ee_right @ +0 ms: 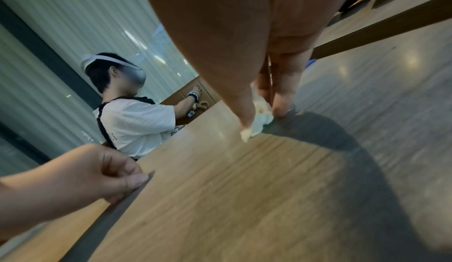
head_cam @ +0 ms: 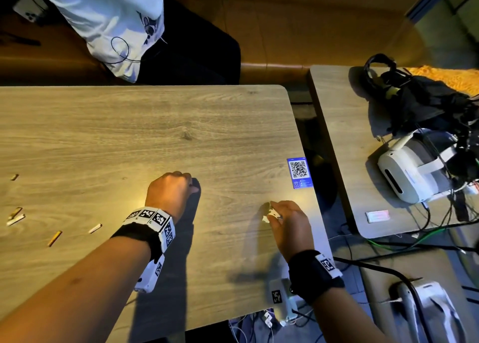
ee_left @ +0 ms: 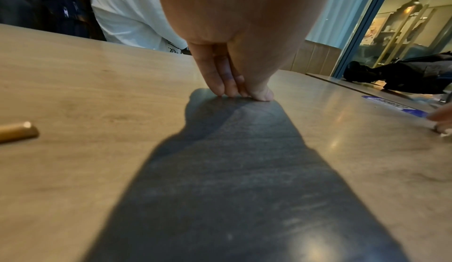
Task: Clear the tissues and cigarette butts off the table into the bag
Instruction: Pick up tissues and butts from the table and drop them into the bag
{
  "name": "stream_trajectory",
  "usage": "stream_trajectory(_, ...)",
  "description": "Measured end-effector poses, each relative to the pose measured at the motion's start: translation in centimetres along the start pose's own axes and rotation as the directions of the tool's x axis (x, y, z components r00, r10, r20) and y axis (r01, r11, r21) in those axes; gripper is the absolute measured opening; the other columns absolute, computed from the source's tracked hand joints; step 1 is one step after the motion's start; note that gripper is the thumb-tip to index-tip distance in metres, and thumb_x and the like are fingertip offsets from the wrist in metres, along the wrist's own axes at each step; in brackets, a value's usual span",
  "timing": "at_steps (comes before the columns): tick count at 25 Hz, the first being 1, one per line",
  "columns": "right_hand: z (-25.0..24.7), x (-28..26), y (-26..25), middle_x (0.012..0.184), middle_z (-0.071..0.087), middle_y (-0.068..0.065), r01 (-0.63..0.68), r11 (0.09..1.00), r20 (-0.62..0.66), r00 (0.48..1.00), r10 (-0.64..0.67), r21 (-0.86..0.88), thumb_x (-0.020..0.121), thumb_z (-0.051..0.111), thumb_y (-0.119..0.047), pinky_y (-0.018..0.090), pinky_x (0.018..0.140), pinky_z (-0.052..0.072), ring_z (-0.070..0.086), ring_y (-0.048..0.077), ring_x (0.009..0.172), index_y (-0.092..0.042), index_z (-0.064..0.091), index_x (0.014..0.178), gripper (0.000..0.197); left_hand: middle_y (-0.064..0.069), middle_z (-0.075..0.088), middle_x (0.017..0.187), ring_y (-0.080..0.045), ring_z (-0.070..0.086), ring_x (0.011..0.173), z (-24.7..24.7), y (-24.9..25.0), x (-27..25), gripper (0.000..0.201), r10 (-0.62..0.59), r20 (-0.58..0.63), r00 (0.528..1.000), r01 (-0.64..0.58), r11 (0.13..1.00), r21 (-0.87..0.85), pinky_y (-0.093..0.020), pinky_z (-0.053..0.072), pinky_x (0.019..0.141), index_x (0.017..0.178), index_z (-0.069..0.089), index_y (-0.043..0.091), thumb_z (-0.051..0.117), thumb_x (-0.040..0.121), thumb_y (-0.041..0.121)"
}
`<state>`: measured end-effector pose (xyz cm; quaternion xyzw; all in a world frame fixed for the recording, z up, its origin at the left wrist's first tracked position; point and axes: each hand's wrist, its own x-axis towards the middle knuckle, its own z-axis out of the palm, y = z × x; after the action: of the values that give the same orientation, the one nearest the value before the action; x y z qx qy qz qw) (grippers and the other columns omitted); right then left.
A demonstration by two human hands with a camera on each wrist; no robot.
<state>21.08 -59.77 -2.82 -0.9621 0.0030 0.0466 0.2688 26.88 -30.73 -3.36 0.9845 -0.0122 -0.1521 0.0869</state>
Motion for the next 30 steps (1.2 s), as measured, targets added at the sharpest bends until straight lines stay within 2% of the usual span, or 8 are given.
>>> stream_trajectory(4, 1.7, -0.6, -1.3, 0.091, 0.063, 0.008, -0.026, 0.983, 0.044, 0.998, 0.034, -0.18, 0.079, 0.067, -0.002, 0.029, 0.064, 0.049, 0.059, 0.026, 0.077, -0.012, 0.07, 0.085, 0.012, -0.005, 0.069, 0.09, -0.028, 0.066, 0.084, 0.2, 0.4, -0.9, 0.031, -0.014, 0.006, 1.0, 0.014, 0.999, -0.042, -0.032, 0.039, 0.06, 0.1, 0.068, 0.015, 0.063, 0.091, 0.045)
stream_trajectory(7, 2.1, -1.0, -2.0, 0.08, 0.062, 0.011, 0.071, 0.955, 0.161, 0.987, -0.025, -0.288, 0.067, 0.068, 0.01, 0.029, 0.053, 0.049, 0.061, 0.031, 0.065, -0.007, 0.064, 0.074, 0.019, -0.005, 0.069, 0.091, -0.028, 0.067, 0.086, 0.2, 0.2, -1.8, 0.029, -0.021, 0.026, 0.999, 0.022, 0.999, -0.049, -0.031, 0.04, 0.062, 0.102, 0.068, 0.015, 0.063, 0.092, 0.042)
stream_trajectory(10, 2.4, -0.3, -3.0, 0.08, 0.064, 0.008, 0.097, 0.942, 0.182, 0.982, -0.039, -0.322, 0.079, 0.06, -0.007, 0.03, 0.061, 0.05, 0.064, 0.028, 0.07, -0.012, 0.07, 0.079, 0.011, -0.006, 0.068, 0.098, -0.028, 0.067, 0.092, -0.2, -0.1, -3.0, 0.021, -0.011, 0.085, 0.996, 0.013, 1.0, -0.021, -0.033, 0.043, 0.068, 0.107, 0.067, 0.016, 0.061, 0.095, 0.032)
stream_trajectory(15, 4.9, 1.0, -10.0, 0.092, 0.076, 0.003, -0.053, 0.997, 0.201, 0.978, 0.063, -0.054, 0.083, 0.068, -0.013, 0.02, 0.081, 0.047, 0.069, 0.019, 0.087, -0.017, 0.08, 0.088, 0.014, -0.01, 0.07, 0.099, -0.03, 0.068, 0.093, -1.4, -1.7, -6.8, 0.014, -0.004, 0.199, 0.98, 0.011, 0.999, -0.035, -0.036, 0.053, 0.077, 0.097, 0.07, 0.012, 0.06, 0.088, 0.013)
stream_trajectory(18, 7.8, 1.1, -16.2, 0.089, 0.077, -0.002, -0.067, 0.993, 0.254, 0.966, 0.042, 0.092, 0.082, 0.069, -0.009, 0.017, 0.08, 0.046, 0.067, 0.007, 0.084, -0.017, 0.08, 0.087, 0.014, -0.009, 0.071, 0.09, -0.03, 0.069, 0.085, -1.6, -5.6, -9.7, 0.011, -0.132, 0.127, 0.983, 0.156, 0.968, -0.199, -0.035, 0.053, 0.072, 0.089, 0.072, 0.015, 0.068, 0.086, 0.024)
stream_trajectory(22, 11.8, 0.1, -24.2, 0.092, 0.076, -0.004, 0.056, 0.989, 0.338, 0.936, -0.101, 0.14, 0.082, 0.069, -0.008, -0.004, 0.068, 0.037, 0.062, -0.001, 0.077, -0.016, 0.079, 0.092, 0.016, -0.004, 0.073, 0.083, -0.025, 0.067, 0.081, -1.3, -13.1, -14.4, 0.02, -0.331, -0.024, 0.943, 0.278, 0.828, -0.487, -0.028, 0.042, 0.063, 0.087, 0.073, 0.021, 0.066, 0.089, 0.039)
stream_trajectory(27, 17.3, -3.9, -34.7, 0.095, 0.074, -0.005, 0.215, 0.956, 0.458, 0.842, -0.284, 0.197, 0.084, 0.07, -0.009, 0.013, 0.079, 0.044, 0.065, 0.006, 0.084, -0.017, 0.079, 0.097, 0.017, 0.006, 0.071, 0.072, -0.013, 0.065, 0.07, -0.1, -24.7, -23.6, 0.019, -0.602, -0.012, 0.798, 0.412, 0.56, -0.718, -0.03, 0.052, 0.064, 0.078, 0.072, 0.024, 0.069, 0.084, 0.042)
stream_trajectory(30, 20.8, -7.2, -40.2, 0.09, 0.072, -0.008, 0.268, 0.93, 0.519, 0.773, -0.364, 0.252, 0.084, 0.07, -0.008, 0.012, 0.074, 0.044, 0.063, -0.007, 0.077, -0.017, 0.078, 0.096, 0.017, 0.013, 0.068, 0.064, -0.003, 0.064, 0.063, 2.2, -29.2, -30.2, 0.015, -0.725, 0.038, 0.687, 0.426, 0.36, -0.83, -0.03, 0.056, 0.063, 0.076, 0.072, 0.029, 0.073, 0.08, 0.043)
